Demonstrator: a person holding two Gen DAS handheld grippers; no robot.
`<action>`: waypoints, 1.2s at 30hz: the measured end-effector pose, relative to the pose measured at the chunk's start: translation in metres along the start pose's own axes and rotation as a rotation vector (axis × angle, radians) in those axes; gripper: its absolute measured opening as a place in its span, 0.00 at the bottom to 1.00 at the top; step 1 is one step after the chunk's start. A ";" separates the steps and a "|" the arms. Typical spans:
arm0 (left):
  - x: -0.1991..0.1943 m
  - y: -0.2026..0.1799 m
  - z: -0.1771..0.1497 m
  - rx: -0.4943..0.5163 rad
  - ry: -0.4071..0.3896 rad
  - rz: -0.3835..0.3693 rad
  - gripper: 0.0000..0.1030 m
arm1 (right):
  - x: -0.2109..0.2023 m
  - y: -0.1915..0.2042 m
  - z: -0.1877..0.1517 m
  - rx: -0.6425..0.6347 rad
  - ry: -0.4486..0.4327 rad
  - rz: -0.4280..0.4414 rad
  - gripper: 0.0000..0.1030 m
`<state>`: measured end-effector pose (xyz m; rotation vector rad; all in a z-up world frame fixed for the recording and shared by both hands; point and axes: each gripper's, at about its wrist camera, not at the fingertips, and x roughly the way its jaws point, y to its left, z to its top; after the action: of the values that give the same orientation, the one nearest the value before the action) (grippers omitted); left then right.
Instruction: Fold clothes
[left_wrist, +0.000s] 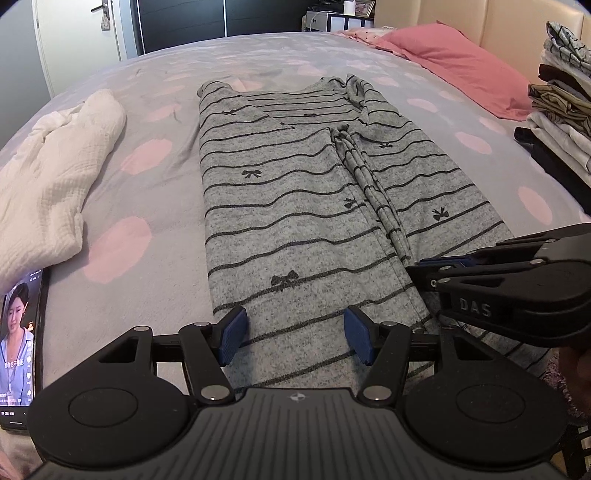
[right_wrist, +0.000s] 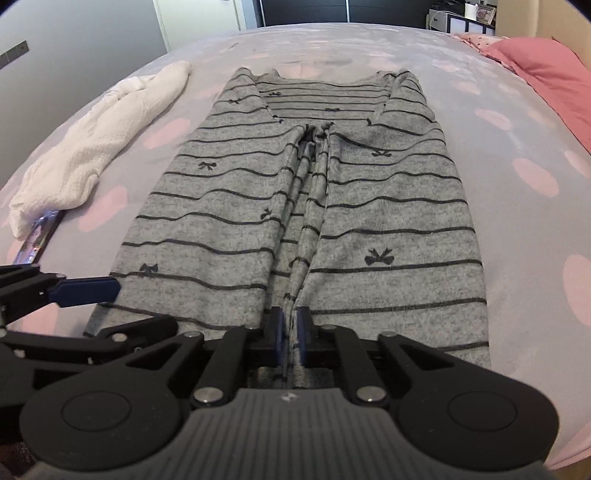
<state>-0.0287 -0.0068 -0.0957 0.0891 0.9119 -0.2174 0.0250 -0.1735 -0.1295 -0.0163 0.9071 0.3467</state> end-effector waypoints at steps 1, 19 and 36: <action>-0.001 0.001 0.000 -0.001 0.000 -0.005 0.55 | -0.005 -0.003 0.000 0.007 -0.008 0.010 0.18; -0.038 0.049 -0.027 0.082 0.327 -0.263 0.55 | -0.071 -0.089 -0.014 -0.180 0.271 0.183 0.38; 0.021 0.005 -0.078 0.318 0.419 -0.324 0.44 | -0.020 -0.087 -0.071 -0.306 0.459 0.269 0.41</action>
<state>-0.0752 0.0083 -0.1598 0.2892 1.3023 -0.6633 -0.0149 -0.2724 -0.1694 -0.2666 1.3062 0.7504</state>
